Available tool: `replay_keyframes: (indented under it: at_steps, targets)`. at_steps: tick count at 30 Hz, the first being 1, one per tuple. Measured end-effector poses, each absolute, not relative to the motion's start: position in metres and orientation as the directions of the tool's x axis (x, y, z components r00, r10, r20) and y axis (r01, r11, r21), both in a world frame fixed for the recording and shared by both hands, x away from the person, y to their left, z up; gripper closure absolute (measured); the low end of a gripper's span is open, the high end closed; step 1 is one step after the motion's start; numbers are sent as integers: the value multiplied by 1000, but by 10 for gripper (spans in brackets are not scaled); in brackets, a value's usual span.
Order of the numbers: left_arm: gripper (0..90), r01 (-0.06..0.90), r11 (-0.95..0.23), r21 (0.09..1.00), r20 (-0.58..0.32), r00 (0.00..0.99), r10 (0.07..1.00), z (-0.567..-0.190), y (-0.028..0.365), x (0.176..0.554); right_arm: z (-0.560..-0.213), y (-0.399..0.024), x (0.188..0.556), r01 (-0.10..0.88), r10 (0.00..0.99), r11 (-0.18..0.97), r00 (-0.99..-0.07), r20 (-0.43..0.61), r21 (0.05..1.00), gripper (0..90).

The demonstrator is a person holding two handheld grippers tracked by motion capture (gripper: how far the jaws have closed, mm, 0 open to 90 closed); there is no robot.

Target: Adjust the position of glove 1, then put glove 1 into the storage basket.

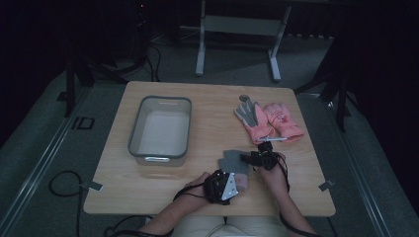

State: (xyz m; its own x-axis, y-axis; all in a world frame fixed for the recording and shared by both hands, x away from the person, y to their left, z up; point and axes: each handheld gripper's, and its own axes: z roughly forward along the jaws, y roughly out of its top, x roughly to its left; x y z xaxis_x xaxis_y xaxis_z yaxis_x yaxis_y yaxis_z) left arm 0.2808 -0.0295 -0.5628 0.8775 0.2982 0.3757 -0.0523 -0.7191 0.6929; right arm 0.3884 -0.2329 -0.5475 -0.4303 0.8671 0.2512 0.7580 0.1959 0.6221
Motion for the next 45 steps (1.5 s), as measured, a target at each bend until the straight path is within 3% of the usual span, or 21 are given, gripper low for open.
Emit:
replay_keyframes:
  at_steps: [4, 7, 11, 15, 18, 32, 45]
  targets:
    - [522, -51, -722, 690, 373, 880, 294, -562, -29, 285, -548, -226, 385, 742, 860, 238, -461, 219, 627, 465]
    - [624, -9, -699, 715, 303, 905, 298, -558, -23, 293, -548, -224, 385, 749, 844, 240, -475, 248, 618, 484]
    - [674, 26, -691, 723, 237, 929, 283, -554, -20, 302, -547, -219, 388, 769, 818, 244, -490, 300, 591, 549]
    - [692, 65, -679, 731, 183, 941, 286, -552, -17, 308, -550, -212, 389, 781, 794, 212, -488, 362, 587, 691]
    - [700, 84, -670, 737, 161, 942, 295, -551, -14, 309, -546, -209, 389, 775, 783, 212, -500, 370, 596, 732]
    - [708, 85, -691, 718, 162, 945, 284, -501, 3, 319, -502, -203, 388, 699, 753, 209, -561, 343, 684, 745]
    - [708, 48, -725, 687, 227, 934, 276, -460, 25, 328, -472, -187, 397, 665, 721, 178, -590, 364, 725, 747]
